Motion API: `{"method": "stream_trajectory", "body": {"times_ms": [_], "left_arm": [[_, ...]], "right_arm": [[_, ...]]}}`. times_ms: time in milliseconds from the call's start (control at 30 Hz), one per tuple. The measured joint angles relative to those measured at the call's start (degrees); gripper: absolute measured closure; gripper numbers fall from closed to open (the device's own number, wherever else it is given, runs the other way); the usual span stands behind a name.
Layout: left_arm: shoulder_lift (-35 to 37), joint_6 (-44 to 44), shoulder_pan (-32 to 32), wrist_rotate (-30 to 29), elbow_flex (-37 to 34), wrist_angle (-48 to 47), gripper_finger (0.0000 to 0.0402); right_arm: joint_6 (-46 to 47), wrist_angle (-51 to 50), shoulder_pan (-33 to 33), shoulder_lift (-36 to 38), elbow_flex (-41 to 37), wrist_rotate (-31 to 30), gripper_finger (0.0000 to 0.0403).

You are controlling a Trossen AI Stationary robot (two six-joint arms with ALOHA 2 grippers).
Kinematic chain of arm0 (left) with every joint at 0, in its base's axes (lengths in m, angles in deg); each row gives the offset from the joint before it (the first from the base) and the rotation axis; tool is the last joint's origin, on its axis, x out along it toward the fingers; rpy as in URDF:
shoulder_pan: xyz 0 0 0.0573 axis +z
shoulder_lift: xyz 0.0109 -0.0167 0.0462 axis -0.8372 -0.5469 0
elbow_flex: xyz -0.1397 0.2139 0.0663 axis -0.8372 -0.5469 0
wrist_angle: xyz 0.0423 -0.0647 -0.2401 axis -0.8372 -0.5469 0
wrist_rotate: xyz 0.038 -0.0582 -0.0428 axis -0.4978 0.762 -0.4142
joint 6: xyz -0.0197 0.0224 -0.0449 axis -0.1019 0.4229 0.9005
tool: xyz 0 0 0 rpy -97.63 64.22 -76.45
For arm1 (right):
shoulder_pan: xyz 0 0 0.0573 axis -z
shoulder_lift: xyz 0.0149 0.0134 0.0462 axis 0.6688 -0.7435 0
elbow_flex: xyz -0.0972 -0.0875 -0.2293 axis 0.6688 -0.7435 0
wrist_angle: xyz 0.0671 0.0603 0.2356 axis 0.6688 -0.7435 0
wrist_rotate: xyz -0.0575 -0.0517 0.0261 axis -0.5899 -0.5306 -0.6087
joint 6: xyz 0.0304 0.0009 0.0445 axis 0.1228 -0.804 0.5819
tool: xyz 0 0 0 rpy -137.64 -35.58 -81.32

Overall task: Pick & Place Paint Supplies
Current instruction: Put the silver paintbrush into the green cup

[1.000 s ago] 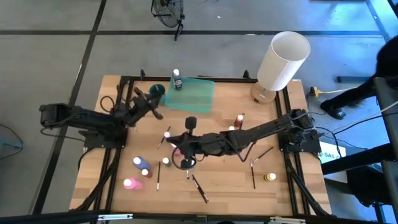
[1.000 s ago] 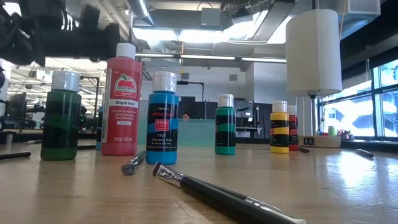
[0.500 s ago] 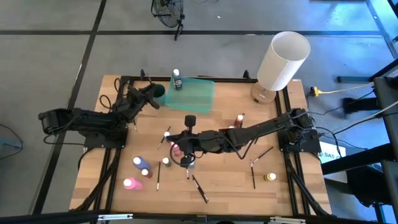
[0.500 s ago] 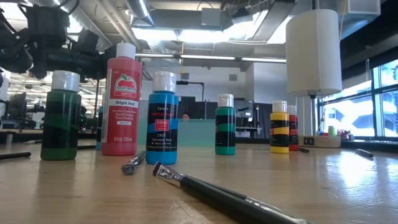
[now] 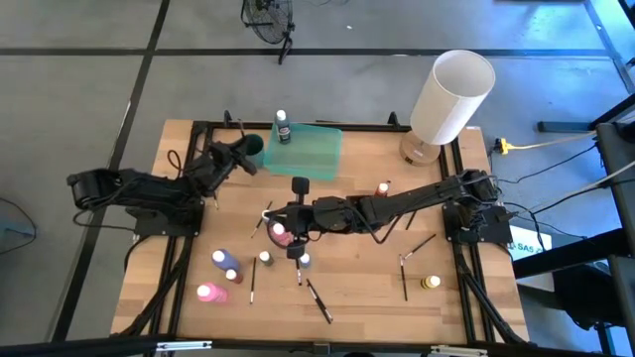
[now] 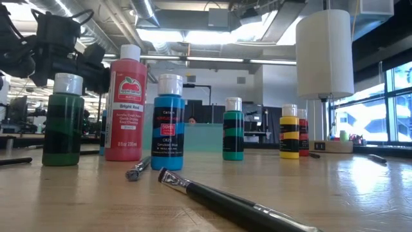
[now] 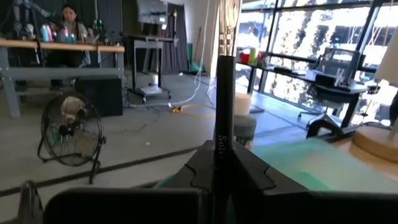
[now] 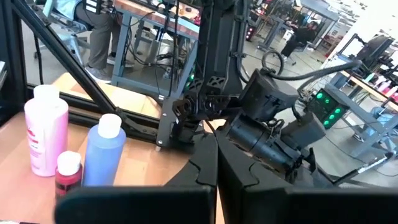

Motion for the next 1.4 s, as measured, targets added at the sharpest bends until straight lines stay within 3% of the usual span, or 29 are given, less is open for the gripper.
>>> {"method": "stream_trajectory", "body": {"times_ms": [833, 1400], "left_arm": [[-14.94, -0.86, -0.02, 1.86, 0.09, 12.58, 0.0366], [-16.11, -0.83, -0.04, 1.86, 0.02, 15.05, 0.0357]], "right_arm": [[0.42, -1.95, 0.00, 0.00, 0.00, 2.54, 0.0402], [0.44, -2.78, 0.00, 0.00, 0.00, 2.49, 0.0402]]}}
